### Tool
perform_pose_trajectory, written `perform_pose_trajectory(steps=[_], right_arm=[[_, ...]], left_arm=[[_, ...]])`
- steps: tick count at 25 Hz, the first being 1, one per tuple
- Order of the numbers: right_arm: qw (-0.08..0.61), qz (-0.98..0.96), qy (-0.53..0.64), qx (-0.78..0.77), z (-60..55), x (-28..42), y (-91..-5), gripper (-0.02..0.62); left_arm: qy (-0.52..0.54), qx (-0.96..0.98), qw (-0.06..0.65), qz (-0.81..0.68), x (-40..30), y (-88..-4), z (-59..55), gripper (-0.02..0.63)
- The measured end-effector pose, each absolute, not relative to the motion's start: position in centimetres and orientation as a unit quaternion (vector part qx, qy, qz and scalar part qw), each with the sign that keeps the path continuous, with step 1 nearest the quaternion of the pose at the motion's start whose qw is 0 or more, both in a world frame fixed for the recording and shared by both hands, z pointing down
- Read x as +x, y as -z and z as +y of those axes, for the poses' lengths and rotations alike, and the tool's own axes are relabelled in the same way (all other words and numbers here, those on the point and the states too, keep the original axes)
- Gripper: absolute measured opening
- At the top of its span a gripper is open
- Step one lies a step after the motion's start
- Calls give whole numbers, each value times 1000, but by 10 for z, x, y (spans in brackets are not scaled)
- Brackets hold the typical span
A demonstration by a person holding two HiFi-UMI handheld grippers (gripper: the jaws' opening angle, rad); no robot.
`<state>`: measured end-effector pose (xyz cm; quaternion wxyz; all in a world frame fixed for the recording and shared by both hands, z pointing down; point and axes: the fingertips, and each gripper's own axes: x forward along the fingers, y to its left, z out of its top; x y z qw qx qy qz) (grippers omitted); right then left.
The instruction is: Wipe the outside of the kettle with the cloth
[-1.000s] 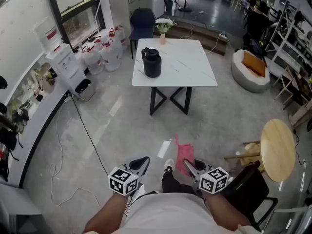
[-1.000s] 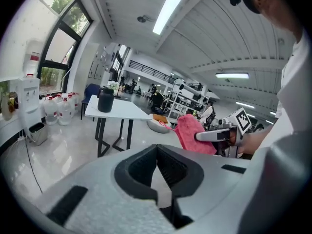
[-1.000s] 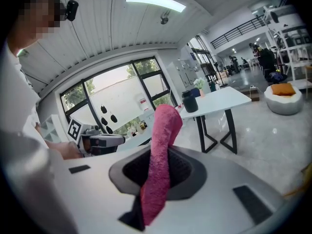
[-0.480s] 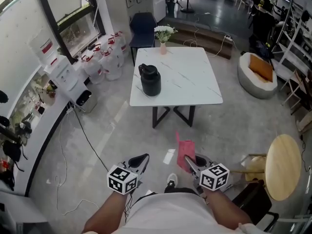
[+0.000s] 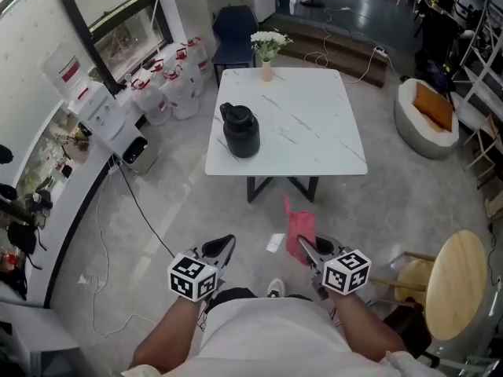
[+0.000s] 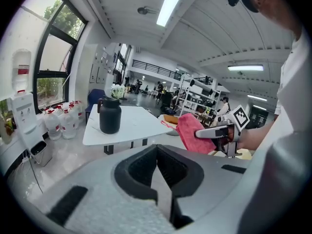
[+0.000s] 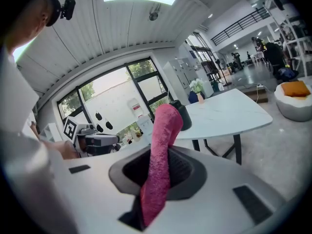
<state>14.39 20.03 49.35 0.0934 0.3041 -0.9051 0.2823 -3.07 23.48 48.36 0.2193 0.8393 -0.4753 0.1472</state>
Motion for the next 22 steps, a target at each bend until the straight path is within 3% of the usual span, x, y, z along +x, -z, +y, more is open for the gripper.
perform_pose_trajectory(steps=[13,22], right_arm=[[117,-902,-293,295,134,116,-516,66],[114,-902,-264,321,28,73,-486,67]], left_arm=[[-146,841,245,-461,-48,-515,155,3],[-127,867,200,-439,-94,-480,22,3]])
